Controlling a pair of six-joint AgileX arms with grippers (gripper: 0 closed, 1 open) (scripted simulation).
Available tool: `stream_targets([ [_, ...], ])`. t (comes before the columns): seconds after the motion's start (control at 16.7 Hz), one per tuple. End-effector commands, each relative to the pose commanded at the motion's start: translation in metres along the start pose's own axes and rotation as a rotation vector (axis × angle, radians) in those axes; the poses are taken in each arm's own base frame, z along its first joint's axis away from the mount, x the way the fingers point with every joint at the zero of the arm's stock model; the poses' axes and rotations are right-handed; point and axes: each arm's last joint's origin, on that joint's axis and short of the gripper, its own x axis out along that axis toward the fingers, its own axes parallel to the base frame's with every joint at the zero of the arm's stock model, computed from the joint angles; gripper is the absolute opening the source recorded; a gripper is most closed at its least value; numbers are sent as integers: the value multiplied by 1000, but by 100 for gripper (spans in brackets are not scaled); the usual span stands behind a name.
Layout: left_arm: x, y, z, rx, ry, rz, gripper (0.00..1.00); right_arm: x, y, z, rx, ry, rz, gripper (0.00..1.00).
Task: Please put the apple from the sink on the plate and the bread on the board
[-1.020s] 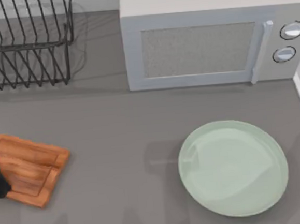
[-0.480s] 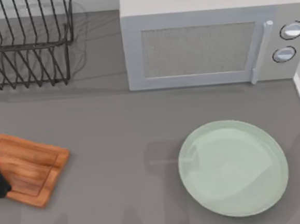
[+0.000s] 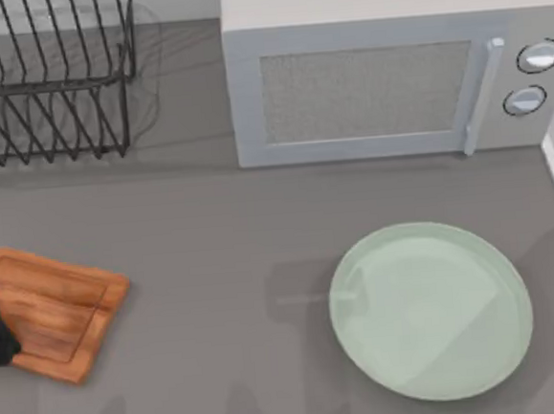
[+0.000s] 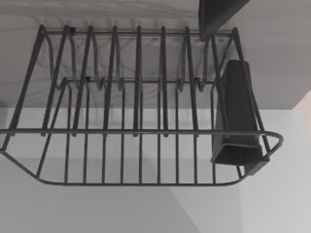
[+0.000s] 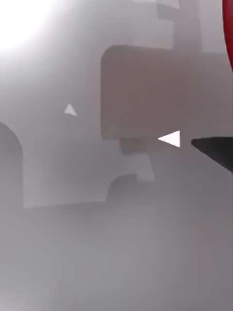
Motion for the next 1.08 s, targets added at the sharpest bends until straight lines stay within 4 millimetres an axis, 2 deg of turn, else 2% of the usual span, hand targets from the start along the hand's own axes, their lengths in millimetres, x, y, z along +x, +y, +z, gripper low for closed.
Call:
stream_targets([
  [0.24, 0, 0, 0, 0, 0, 0, 100, -50, 1, 0, 0, 13, 4, 0],
  [0.36, 0, 0, 0, 0, 0, 0, 100, -65, 1, 0, 0, 3, 1, 0],
  [0.72, 0, 0, 0, 0, 0, 0, 100, -71, 4, 2, 1, -8, -3, 0],
  [0.9, 0, 0, 0, 0, 0, 0, 100, -86, 27, 5, 2, -12, -4, 0],
  [1.08, 0, 0, 0, 0, 0, 0, 100, -96, 68, 3, 4, 32, 5, 0],
])
